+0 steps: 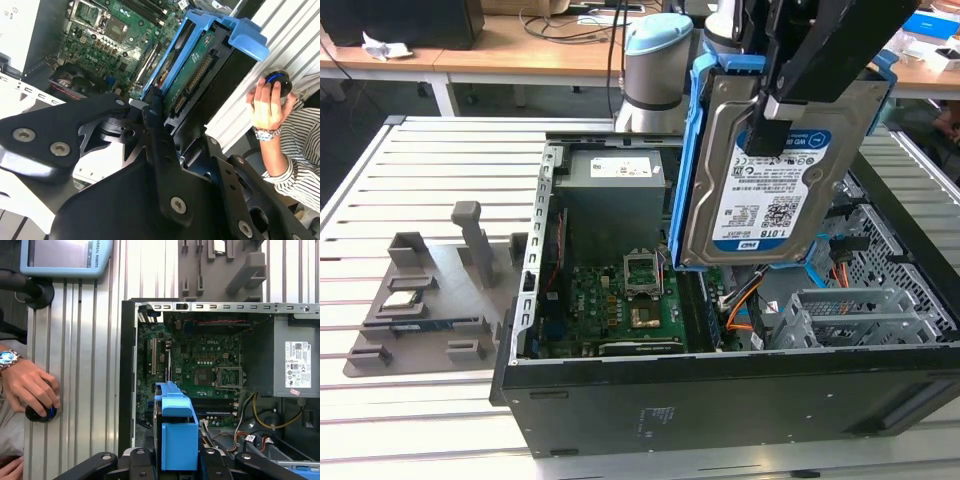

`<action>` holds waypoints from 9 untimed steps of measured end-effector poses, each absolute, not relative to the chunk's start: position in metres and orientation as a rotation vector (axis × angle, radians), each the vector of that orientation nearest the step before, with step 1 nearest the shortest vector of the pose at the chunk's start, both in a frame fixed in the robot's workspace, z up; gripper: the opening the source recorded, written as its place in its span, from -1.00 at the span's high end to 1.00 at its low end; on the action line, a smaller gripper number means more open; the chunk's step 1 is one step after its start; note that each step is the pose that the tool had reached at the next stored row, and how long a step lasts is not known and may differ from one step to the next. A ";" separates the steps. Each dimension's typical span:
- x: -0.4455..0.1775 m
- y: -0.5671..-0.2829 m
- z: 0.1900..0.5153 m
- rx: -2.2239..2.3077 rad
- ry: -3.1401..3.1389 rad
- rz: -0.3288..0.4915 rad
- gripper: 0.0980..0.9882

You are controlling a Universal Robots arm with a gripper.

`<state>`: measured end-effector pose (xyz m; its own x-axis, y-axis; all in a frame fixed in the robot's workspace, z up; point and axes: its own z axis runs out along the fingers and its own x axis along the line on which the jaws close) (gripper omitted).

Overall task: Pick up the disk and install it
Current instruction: 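Pick up the disk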

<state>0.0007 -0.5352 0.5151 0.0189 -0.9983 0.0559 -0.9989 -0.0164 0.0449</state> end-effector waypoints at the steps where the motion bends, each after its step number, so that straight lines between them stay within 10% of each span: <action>1: 0.001 -0.537 0.515 2.190 -2.152 0.013 0.40; 9: 0.001 -0.550 0.514 2.227 -2.185 -0.063 0.40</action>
